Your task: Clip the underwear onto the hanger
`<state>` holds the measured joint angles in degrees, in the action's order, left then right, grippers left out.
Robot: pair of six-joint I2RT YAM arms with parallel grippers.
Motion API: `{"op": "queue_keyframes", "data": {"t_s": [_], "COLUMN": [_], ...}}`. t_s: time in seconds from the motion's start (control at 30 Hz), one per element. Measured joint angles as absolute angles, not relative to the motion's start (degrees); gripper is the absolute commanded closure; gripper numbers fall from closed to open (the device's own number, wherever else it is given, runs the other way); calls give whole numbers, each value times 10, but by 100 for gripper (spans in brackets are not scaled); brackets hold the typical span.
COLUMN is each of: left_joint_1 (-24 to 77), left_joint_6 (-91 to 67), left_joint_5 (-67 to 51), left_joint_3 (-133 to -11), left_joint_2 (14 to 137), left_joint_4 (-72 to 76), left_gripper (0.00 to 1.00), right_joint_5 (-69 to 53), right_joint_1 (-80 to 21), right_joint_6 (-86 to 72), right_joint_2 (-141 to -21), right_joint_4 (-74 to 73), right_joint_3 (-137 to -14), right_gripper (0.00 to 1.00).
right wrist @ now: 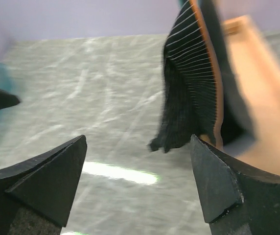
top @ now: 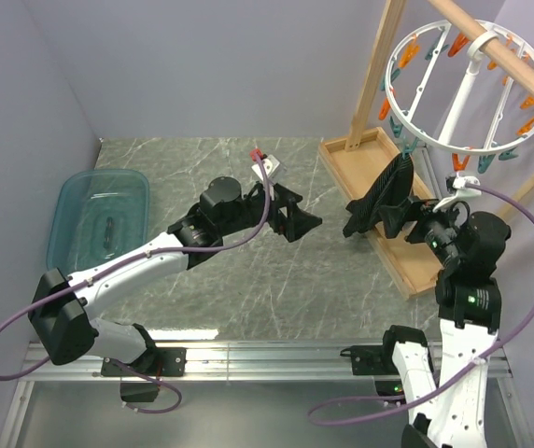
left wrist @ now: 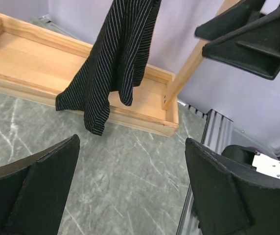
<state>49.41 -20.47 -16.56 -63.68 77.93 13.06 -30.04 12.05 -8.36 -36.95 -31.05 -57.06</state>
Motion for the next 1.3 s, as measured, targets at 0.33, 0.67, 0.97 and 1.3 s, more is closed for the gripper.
{"op": "queue_keyframes", "data": {"t_s": [0.33,0.67,0.97,1.3], "left_joint_1": [494,494,493,472], "left_joint_6": [-208,-207,-200,-182], "left_joint_5": [-187,-196,-196,-199], "left_joint_3": [-623,-627,-632,-708], "left_joint_2": [778,778,778,820], "left_joint_4": [175,205,208,237], "left_gripper": [8,8,8,10], "right_joint_5": [-106,-13,-118,-232], "right_joint_1": [115,115,115,109], "right_joint_6": [58,82,82,53], "right_joint_2": [-322,-429,-438,-470], "right_joint_4": [-329,-196,-107,-103], "right_joint_3": [-602,-607,-587,-607], "right_gripper": [13,14,21,30]}}
